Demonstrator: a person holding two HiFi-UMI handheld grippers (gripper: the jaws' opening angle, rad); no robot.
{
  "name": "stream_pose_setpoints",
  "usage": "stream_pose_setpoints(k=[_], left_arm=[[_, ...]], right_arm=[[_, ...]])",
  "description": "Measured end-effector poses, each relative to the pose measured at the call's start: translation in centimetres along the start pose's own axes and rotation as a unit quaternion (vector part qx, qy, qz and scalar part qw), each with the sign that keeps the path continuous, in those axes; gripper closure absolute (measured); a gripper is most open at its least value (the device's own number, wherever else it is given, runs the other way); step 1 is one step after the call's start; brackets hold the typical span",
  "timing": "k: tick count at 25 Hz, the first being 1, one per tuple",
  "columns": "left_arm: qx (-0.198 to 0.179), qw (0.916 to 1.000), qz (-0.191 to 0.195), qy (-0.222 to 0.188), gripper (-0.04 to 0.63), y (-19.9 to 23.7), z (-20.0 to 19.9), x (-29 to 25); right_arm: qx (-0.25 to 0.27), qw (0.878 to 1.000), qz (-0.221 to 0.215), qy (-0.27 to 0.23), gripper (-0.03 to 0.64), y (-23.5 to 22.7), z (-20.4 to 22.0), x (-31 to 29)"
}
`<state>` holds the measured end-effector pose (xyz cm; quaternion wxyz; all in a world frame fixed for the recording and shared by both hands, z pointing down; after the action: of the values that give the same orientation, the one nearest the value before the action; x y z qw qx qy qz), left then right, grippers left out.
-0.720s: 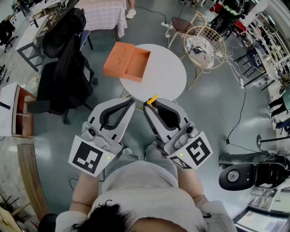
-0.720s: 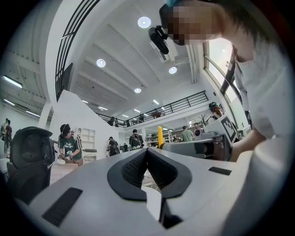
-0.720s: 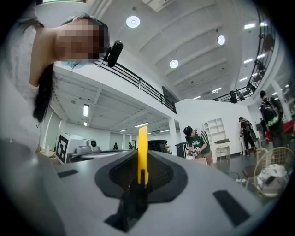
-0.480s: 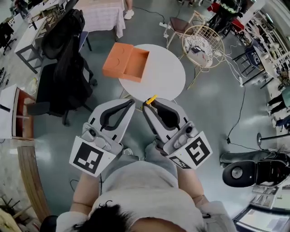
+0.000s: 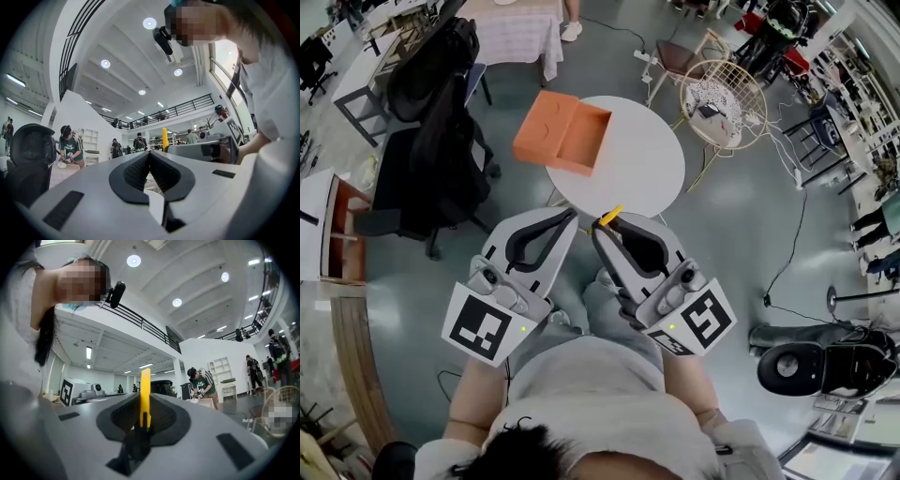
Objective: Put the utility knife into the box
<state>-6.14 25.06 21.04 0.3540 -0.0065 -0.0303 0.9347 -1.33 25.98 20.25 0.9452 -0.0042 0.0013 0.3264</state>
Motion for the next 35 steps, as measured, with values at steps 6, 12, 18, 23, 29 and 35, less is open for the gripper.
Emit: stream_pose_setpoints(k=[6,12,18,23,29,35], left_arm=[[0.003,0.9999,-0.013,0.004,0.586,1.3,0.6,-2.3],[0.003,0.9992,-0.038,0.015,0.586,4.0,1.3,-5.4],[0.007,0.9976,-0.067,0.016,0.586,6.1,1.0,-9.8],[0.008,0.9955,-0.093,0.020,0.586,7.2,0.8,-13.1],[0.003,0.9928,-0.118,0.019,0.586,7.9,0.6,-17.0],[-0.006,0.9906,-0.136,0.015,0.586,7.3,0.2,-20.4]], right_arm=[[-0.009,1.000,-0.013,-0.003,0.549,-3.0,0.2,-0.9],[-0.002,0.999,-0.044,0.000,0.549,-6.4,0.4,-3.5],[-0.007,0.997,-0.081,0.003,0.549,-11.2,0.0,-5.1],[0.000,0.994,-0.111,0.005,0.548,-14.5,-0.4,-5.9],[0.004,0.992,-0.129,-0.001,0.548,-18.7,-0.6,-5.8],[0.000,0.990,-0.142,-0.005,0.549,-22.4,-0.6,-4.7]])
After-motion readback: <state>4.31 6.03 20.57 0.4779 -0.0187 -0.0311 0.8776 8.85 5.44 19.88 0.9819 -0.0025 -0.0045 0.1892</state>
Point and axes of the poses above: the fingertips, and each gripper's own axes: x backward along the fingers, y to its left, z out of its underside, the point moved 1 cm from there along x, backward along the fingers, and after that the axes turned 7 degrees about y, right-handed, at the moved point
